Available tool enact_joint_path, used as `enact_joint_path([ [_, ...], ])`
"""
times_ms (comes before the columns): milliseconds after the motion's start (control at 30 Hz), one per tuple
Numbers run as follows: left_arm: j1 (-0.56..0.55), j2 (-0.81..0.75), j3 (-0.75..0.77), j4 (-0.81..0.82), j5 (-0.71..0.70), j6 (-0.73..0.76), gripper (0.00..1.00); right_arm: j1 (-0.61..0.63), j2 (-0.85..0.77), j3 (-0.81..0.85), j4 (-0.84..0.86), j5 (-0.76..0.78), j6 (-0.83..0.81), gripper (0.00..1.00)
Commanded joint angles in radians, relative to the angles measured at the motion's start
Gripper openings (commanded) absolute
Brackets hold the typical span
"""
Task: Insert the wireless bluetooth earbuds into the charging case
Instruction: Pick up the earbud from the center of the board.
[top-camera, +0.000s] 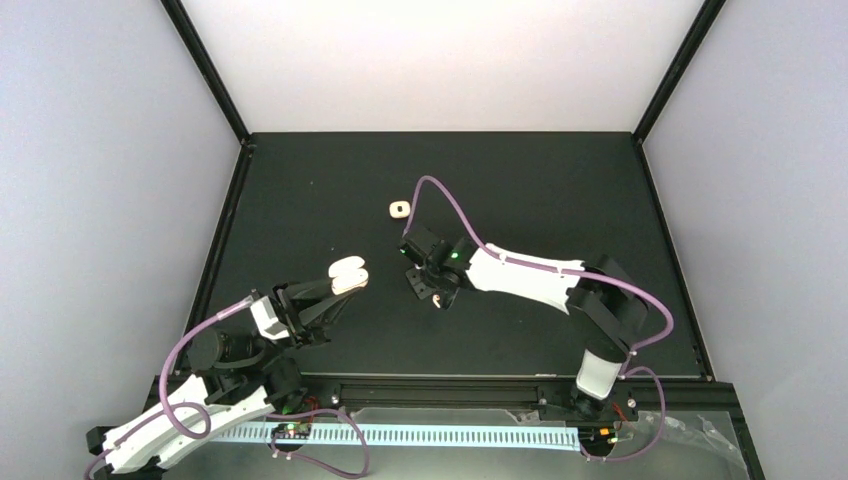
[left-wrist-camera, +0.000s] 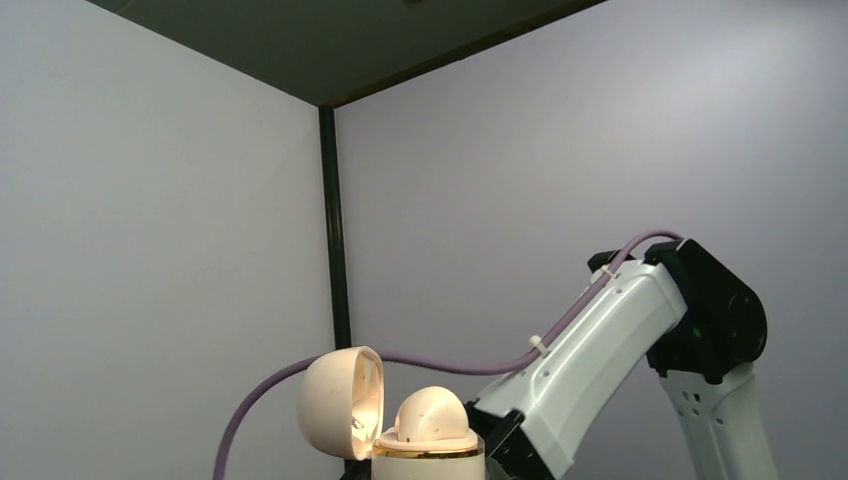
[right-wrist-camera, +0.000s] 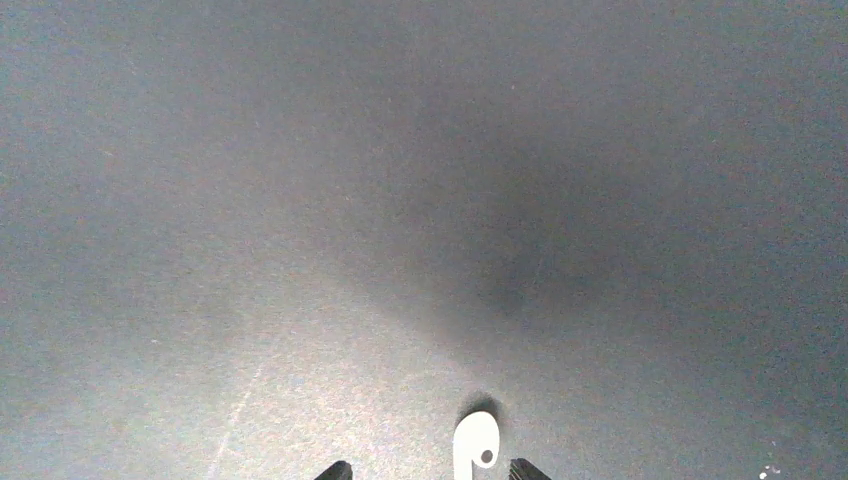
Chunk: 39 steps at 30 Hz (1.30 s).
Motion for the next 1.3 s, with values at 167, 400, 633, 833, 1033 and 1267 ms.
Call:
enact_joint_path([
  [167, 0.005, -0.034, -0.004, -0.028, -0.031, 0.006, 0.02, -0.013, 0.12, 0.073, -0.107, 0.039, -0.059, 0.41],
  [400, 0.005, -0.036, -0.004, -0.036, -0.037, 0.014, 0.02, -0.022, 0.161, 0.093, -0.105, 0.028, -0.077, 0.39],
  [633, 0.005, -0.041, -0.009, -0.041, -0.039, 0.014, 0.02, -0.032, 0.195, 0.094, -0.097, 0.013, -0.085, 0.35],
  [833, 0.005, -0.042, -0.01, -0.04, -0.042, 0.018, 0.01, -0.035, 0.209, 0.092, -0.091, 0.003, -0.087, 0.33],
  [1033, 0.005, -0.044, -0.013, -0.038, -0.046, 0.018, 0.01, -0.036, 0.221, 0.085, -0.084, -0.007, -0.089, 0.29],
  [1267, 0.005, -0.042, -0.017, -0.034, -0.048, 0.019, 0.02, -0.036, 0.22, 0.063, -0.073, -0.018, -0.085, 0.25],
])
